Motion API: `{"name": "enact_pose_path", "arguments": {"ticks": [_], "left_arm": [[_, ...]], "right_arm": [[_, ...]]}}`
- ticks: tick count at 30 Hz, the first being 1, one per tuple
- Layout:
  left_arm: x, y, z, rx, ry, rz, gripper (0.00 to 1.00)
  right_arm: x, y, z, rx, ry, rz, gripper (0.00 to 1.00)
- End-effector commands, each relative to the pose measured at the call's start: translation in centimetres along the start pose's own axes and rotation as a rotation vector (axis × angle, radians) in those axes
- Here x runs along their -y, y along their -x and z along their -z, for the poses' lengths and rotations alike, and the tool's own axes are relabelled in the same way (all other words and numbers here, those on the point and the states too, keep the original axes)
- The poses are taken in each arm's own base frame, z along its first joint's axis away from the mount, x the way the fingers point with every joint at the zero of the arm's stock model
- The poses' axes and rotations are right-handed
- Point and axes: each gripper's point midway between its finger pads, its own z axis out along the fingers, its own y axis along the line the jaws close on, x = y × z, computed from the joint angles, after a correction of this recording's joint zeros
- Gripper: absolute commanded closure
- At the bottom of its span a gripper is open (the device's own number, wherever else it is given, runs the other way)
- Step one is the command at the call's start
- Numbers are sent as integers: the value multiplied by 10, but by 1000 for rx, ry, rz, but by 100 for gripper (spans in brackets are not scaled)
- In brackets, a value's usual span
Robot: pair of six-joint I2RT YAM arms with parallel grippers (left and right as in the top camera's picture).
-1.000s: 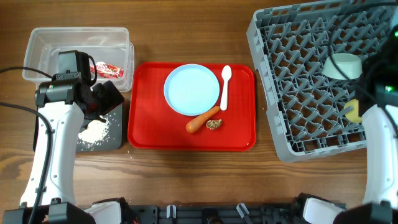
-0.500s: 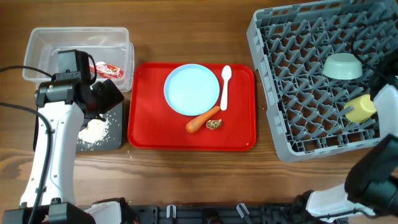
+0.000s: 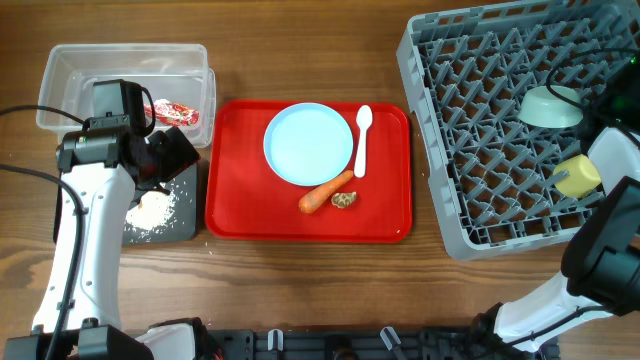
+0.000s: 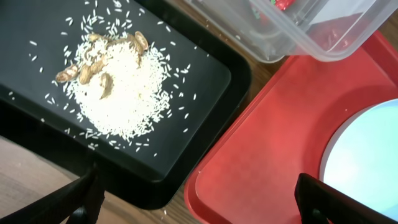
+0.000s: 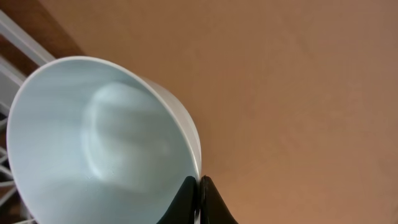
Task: Sort waste into correct bins and load items into the dishwasher rack
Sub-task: 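Carry the small blue bowl right and set it in the rack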
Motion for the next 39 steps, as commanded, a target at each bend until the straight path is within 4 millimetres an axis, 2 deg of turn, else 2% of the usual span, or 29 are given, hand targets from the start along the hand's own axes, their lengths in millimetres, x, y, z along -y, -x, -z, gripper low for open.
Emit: {"name": "enact_pose_path", "arguments": {"ticks": [1, 2, 7, 8, 10, 14, 16, 19, 24, 29, 32, 35, 37, 39], "left_arm": [[3, 4, 5, 17, -27, 20, 0], [3, 4, 5, 18, -27, 20, 0], [4, 4, 5, 16, -29, 20, 0], [4, 4, 5, 16, -30, 20, 0], [4, 4, 5, 17, -29, 20, 0], [3, 4, 5, 16, -29, 20, 0], [3, 4, 5, 16, -29, 20, 0], [4, 4, 5, 17, -29, 20, 0], [4, 4, 5, 17, -29, 20, 0], [4, 4, 5, 17, -30, 20, 0], [4, 4, 5, 16, -30, 20, 0], [4, 4, 5, 17, -30, 20, 0], [4, 4, 5, 18, -31, 20, 0], [5, 5, 5, 23, -35, 21, 0]], "right_arm": [[-16, -5, 2, -15, 21, -48, 96], [-25, 0, 9, 3, 50, -37, 96], [-38, 8, 22, 27, 77, -22, 95], [-41, 8, 25, 30, 84, -15, 92], [-46, 9, 29, 31, 95, -1, 80], [-57, 7, 35, 33, 141, 34, 76], [-60, 4, 35, 25, 157, 50, 66], [-61, 3, 35, 23, 158, 53, 55], [-57, 6, 36, 27, 155, 33, 48], [-45, 18, 44, 52, 169, -38, 41], [-34, 29, 52, 82, 190, -66, 37], [-33, 38, 66, 115, 261, -66, 35], [-42, 42, 80, 138, 365, -52, 34], [-63, 38, 103, 135, 537, -41, 34]]}}
